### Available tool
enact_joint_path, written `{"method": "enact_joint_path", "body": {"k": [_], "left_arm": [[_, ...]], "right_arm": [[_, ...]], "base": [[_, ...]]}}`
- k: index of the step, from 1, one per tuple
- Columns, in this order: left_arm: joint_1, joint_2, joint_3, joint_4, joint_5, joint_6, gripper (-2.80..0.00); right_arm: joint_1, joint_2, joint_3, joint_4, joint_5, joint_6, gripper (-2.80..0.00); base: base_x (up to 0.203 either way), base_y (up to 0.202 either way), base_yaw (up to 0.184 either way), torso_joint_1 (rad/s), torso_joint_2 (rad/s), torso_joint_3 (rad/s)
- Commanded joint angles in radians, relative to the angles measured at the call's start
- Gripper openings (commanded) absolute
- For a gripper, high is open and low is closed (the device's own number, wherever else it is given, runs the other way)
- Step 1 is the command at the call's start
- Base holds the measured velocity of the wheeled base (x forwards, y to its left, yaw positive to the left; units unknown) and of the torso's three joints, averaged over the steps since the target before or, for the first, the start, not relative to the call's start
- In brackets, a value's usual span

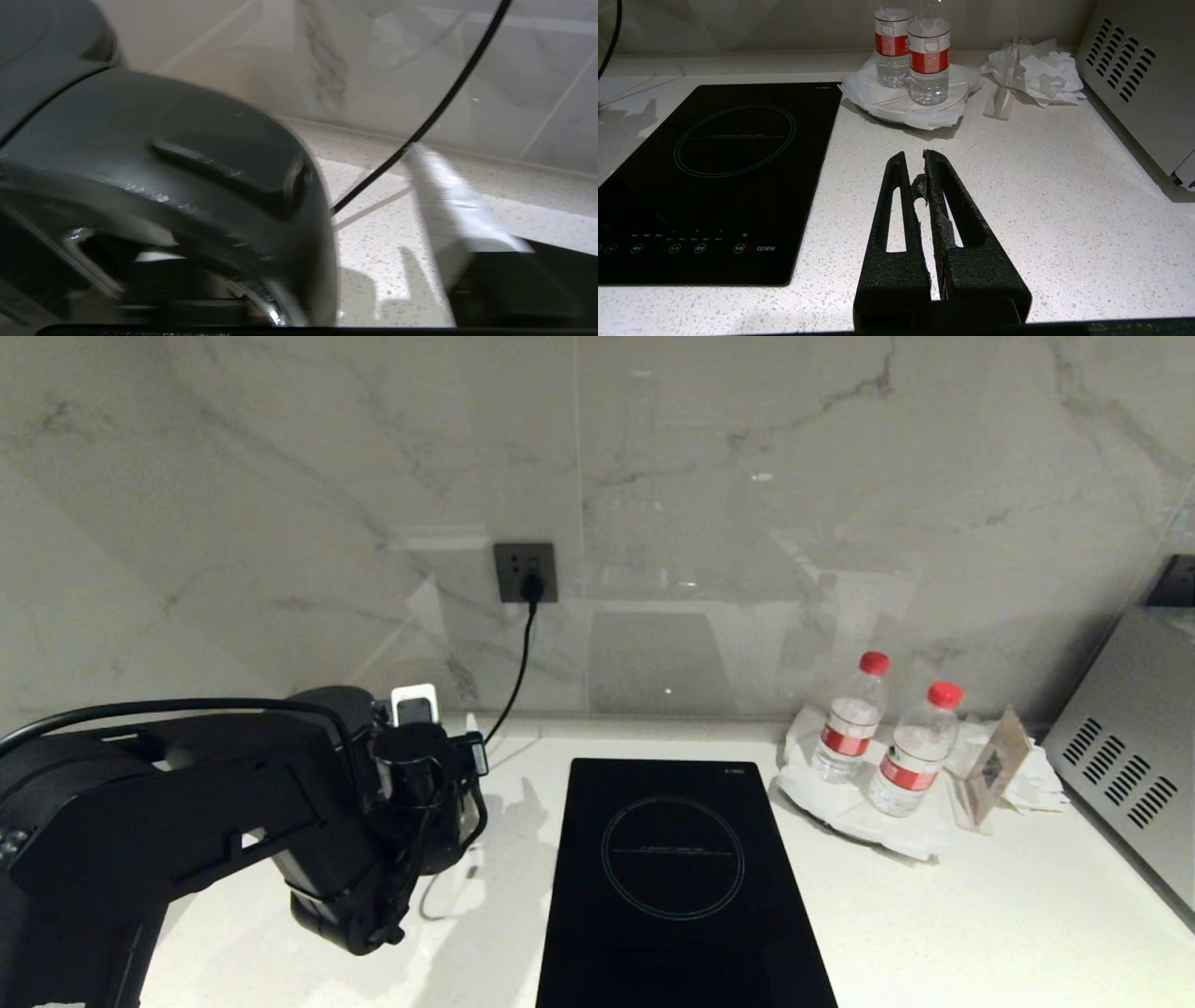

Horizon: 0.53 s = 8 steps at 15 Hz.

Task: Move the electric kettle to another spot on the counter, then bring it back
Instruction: Pick up the kettle

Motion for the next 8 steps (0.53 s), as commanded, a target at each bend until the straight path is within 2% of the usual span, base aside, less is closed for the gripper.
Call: {"method": "enact_joint_path", "body": {"k": [1, 8], "left_arm": [[-0.001, -0.001, 0.009, -0.010, 0.003, -0.001, -2.80], [0.000, -0.002, 0.013, -0.011, 0.003, -0.001, -2.80]], "right_arm": [[0.000, 0.001, 0.000, 0.000, 0.000, 0.000, -2.80], [0.000, 0.001, 0.000, 0.000, 0.000, 0.000, -2.80]], "base": [[0.000, 0.000, 0.000, 0.000, 0.00, 0.000], [0.000, 0.000, 0.000, 0.000, 0.00, 0.000]]}}
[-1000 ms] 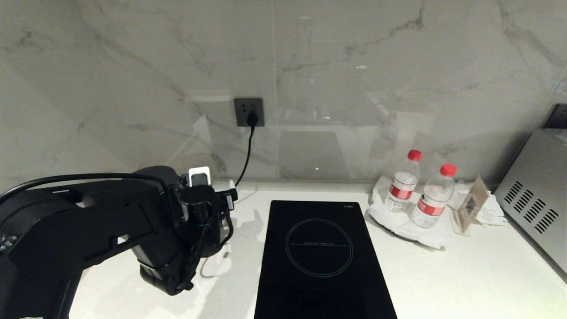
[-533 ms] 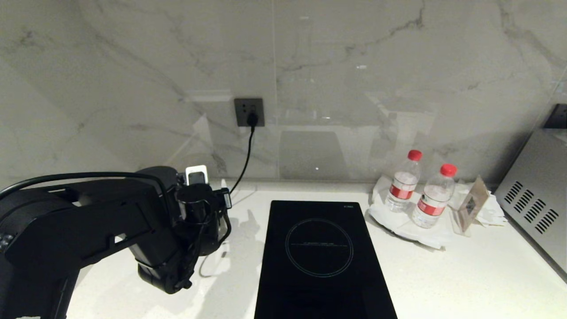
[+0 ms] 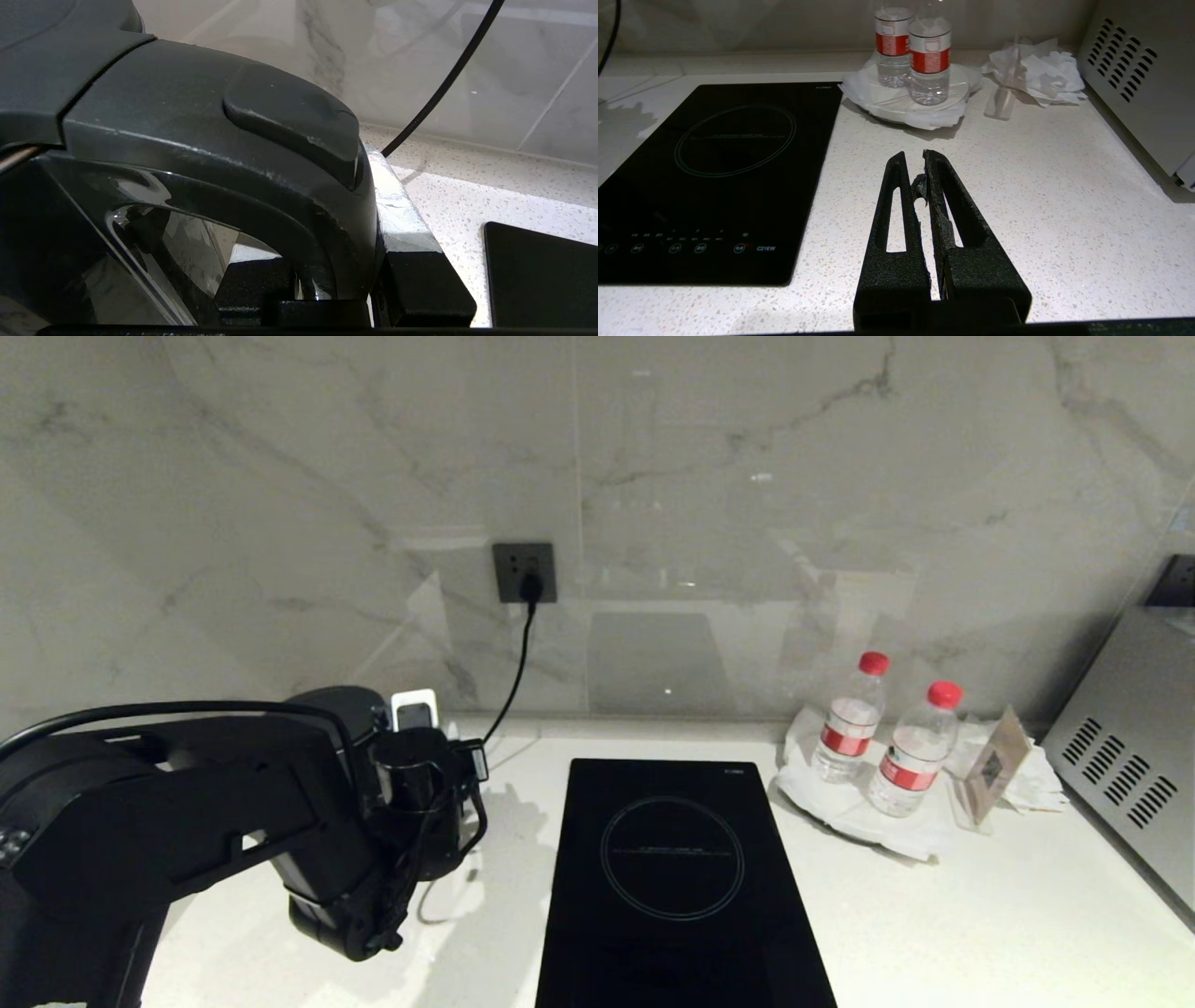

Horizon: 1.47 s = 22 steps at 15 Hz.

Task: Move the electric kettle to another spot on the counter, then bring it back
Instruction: Pick up the kettle, then place it by the sink

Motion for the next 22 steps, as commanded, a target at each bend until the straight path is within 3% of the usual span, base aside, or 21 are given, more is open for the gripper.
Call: {"method": "enact_joint_path", "body": {"k": [1, 14, 17, 22], "left_arm": [[0.002, -0.003, -0.004, -0.009, 0.005, 0.001, -2.80], [0.002, -0.100, -0.030, -0.007, 0.010, 0.079, -2.80], [-0.008, -0.187, 0.063, -0.008, 0.006, 0.078, -2.80], [-0.016, -0.339, 0.316, -0.041, -0.003, 0.062, -2.80]], "right_arm": [[0.000, 0.001, 0.000, 0.000, 0.000, -0.001, -2.80], [0.000, 0.001, 0.000, 0.000, 0.000, -0.001, -2.80], [0.000, 0.001, 0.000, 0.000, 0.000, -0.001, -2.80], [0.000, 0.001, 0.000, 0.000, 0.000, -0.001, -2.80]], "base": [[0.000, 0.000, 0.000, 0.000, 0.00, 0.000], [0.000, 0.000, 0.000, 0.000, 0.00, 0.000], [0.000, 0.000, 0.000, 0.000, 0.00, 0.000], [0.000, 0.000, 0.000, 0.000, 0.00, 0.000]]}}
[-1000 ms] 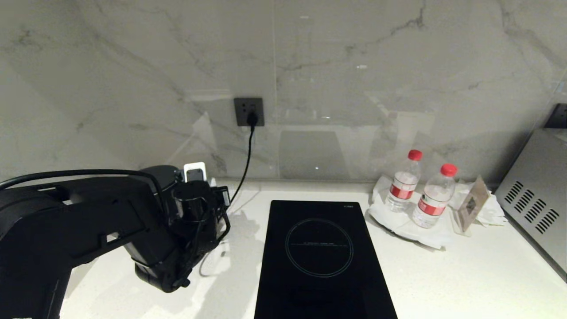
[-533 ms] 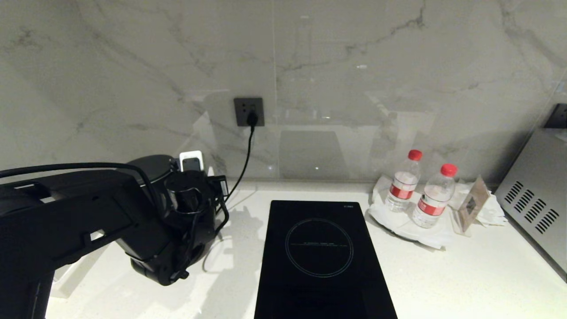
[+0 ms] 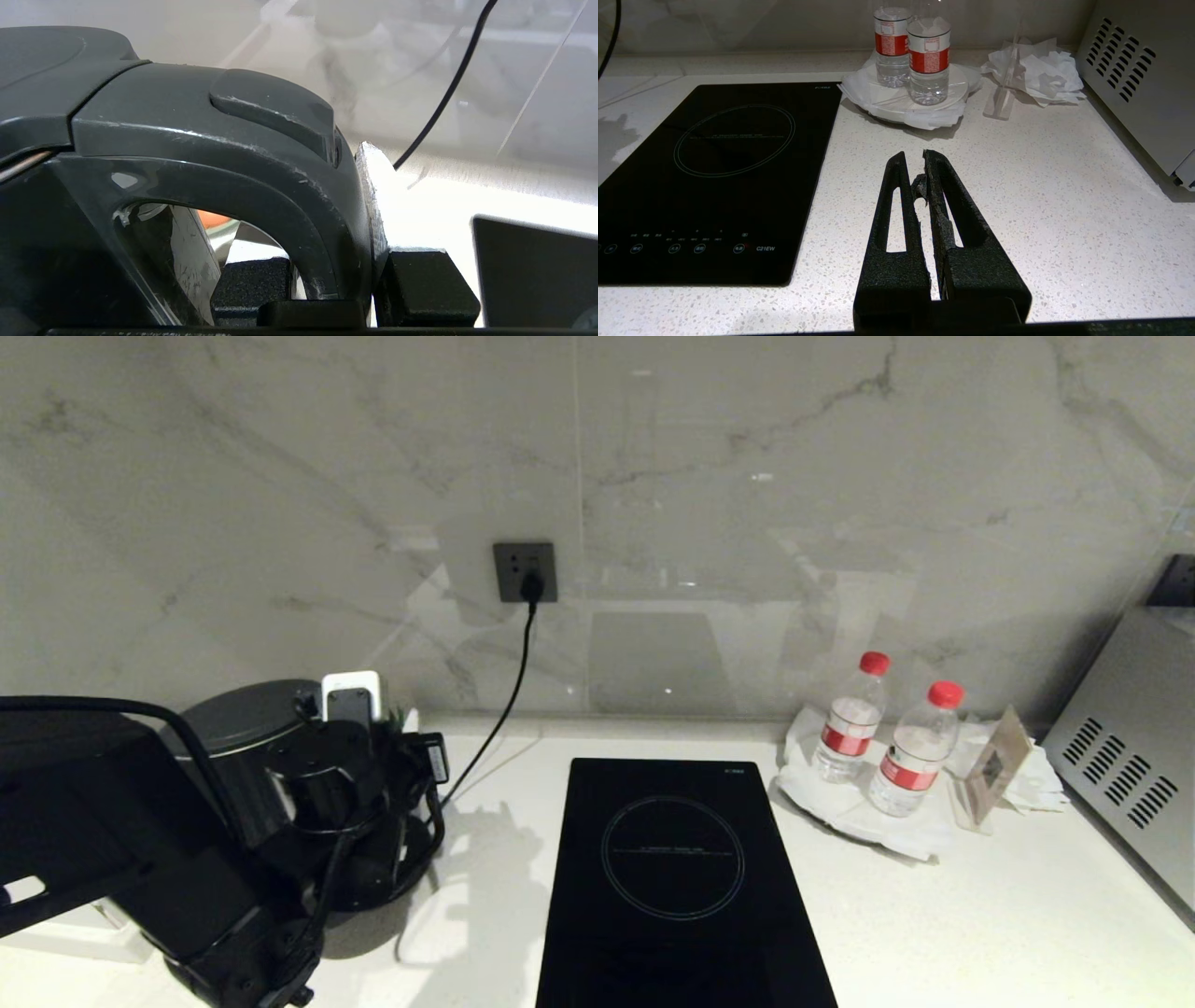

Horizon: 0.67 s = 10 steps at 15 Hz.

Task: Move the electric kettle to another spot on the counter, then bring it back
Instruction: Place it by the sink

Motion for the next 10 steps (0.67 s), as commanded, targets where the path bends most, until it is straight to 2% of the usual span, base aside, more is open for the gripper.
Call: {"method": "enact_joint_path", "body": {"k": [1, 4, 6, 10], "left_arm": [[0.009, -0.053, 0.087, -0.027, -0.001, -0.009, -2.80], [0.051, -0.083, 0.190, -0.037, -0.015, -0.047, -2.80], [0.060, -0.152, 0.263, -0.037, -0.044, -0.072, -2.80], [0.078, -0.218, 0.367, -0.037, -0.054, -0.098, -2.80]], "right_arm": [[0.000, 0.001, 0.000, 0.000, 0.000, -0.001, -2.80], [0.000, 0.001, 0.000, 0.000, 0.000, -0.001, -2.80], [0.000, 0.001, 0.000, 0.000, 0.000, -0.001, -2.80], [0.000, 0.001, 0.000, 0.000, 0.000, -0.001, -2.80]], "base": [[0.000, 0.000, 0.000, 0.000, 0.00, 0.000], [0.000, 0.000, 0.000, 0.000, 0.00, 0.000], [0.000, 0.000, 0.000, 0.000, 0.00, 0.000], [0.000, 0.000, 0.000, 0.000, 0.00, 0.000]]}}
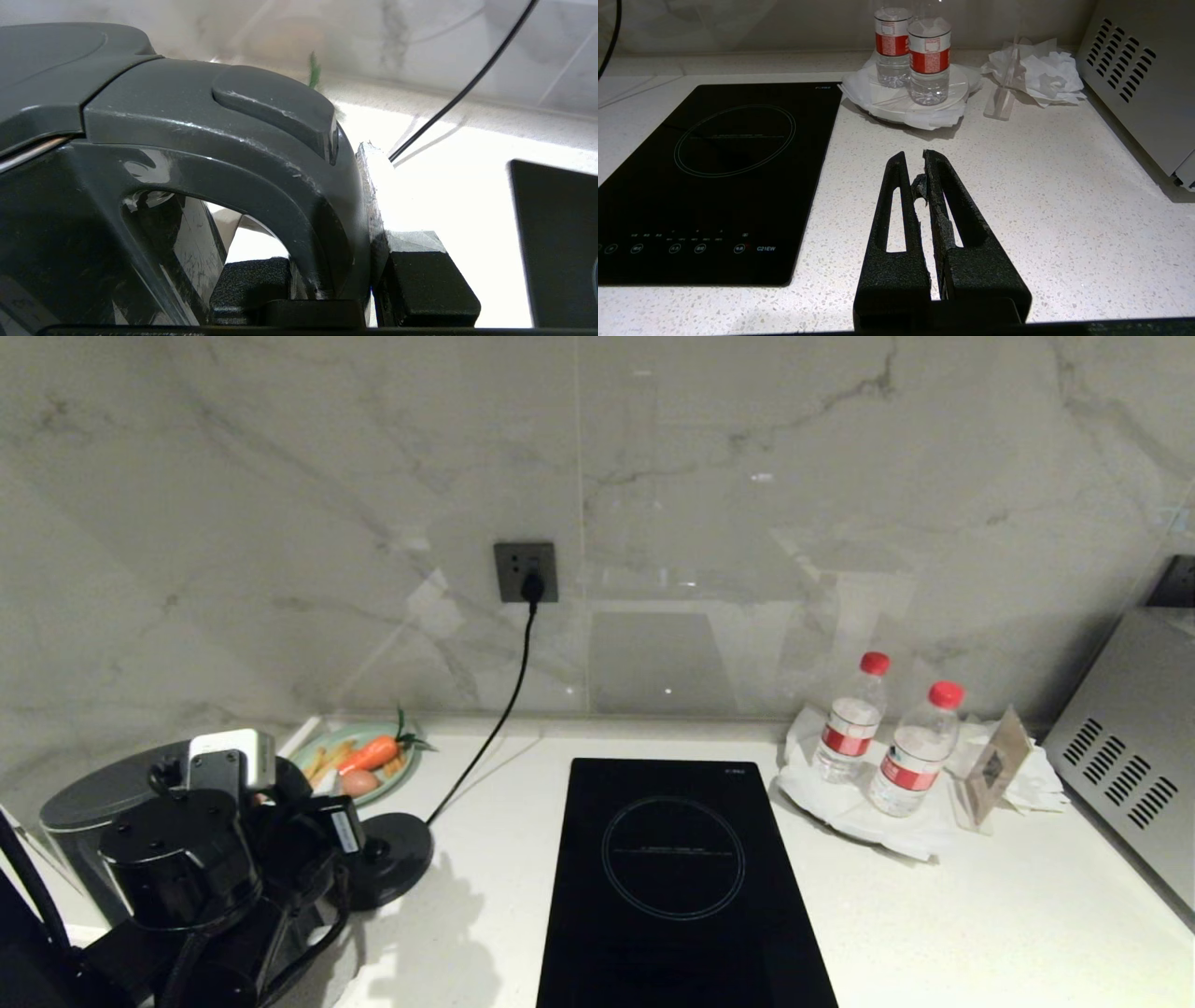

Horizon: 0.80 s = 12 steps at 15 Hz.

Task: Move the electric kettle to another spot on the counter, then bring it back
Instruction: Place it by the sink

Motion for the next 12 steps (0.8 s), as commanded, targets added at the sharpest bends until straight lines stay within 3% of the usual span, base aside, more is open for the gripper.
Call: {"method": "enact_joint_path", "body": {"k": [1, 12], "left_arm": [[0.008, -0.028, 0.035, -0.009, 0.005, -0.010, -2.80], [0.011, -0.045, 0.058, -0.009, 0.007, -0.016, -2.80]], "right_arm": [[0.000, 0.001, 0.000, 0.000, 0.000, 0.000, -2.80], [0.000, 0.001, 0.000, 0.000, 0.000, 0.000, -2.80]], "base": [[0.000, 0.000, 0.000, 0.000, 0.00, 0.000], [0.000, 0.000, 0.006, 0.000, 0.00, 0.000]]}}
